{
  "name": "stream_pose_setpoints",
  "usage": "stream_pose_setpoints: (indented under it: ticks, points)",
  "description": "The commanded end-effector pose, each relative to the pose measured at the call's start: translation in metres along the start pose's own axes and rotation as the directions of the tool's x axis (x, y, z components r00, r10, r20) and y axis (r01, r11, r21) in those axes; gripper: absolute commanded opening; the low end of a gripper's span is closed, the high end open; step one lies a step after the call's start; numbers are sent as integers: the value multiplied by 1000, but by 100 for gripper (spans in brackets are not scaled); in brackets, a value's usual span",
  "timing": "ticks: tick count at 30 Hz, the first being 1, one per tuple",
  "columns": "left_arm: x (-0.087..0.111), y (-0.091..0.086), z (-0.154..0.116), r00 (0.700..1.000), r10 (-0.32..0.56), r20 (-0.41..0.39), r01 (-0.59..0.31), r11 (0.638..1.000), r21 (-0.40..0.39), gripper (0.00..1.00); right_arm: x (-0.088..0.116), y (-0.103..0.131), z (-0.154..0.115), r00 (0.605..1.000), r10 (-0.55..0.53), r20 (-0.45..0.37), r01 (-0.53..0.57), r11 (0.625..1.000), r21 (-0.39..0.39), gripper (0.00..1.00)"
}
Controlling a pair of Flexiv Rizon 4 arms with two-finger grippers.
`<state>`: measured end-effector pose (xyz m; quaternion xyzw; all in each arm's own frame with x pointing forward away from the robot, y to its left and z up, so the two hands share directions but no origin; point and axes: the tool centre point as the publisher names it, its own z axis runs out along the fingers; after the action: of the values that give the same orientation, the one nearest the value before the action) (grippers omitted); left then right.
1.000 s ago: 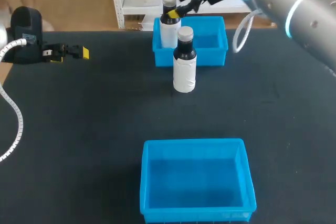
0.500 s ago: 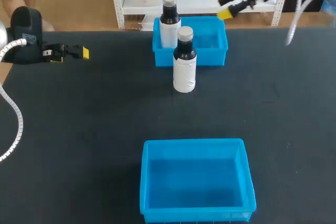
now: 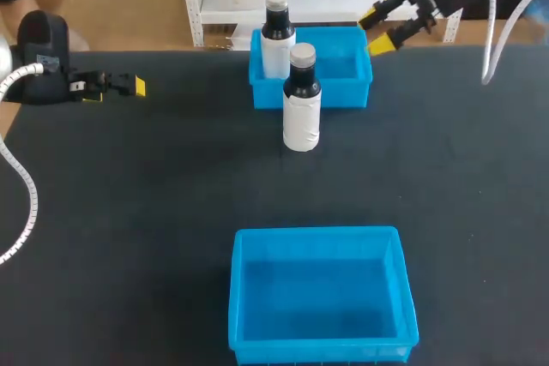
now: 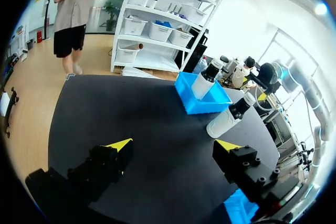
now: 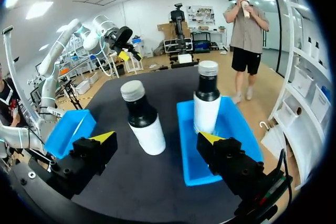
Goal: Pick up the bottle, and place it in the far bin if it is heavy, or in the near bin if it is light.
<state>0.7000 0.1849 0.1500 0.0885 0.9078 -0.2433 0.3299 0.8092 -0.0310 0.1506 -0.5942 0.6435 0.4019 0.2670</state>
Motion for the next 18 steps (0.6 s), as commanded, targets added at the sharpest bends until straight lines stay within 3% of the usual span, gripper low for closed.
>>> stream_pose_setpoints:
  ticks: [1,18]
  points:
    - [0,0,0,1000,0,0,0,1000,0,100,-1,29,23,1000,0,5,-2,953,303,100]
    - [0,0,0,1000,0,0,0,1000,0,100,-18,44,70,1000,-27,12,24,976,218,100]
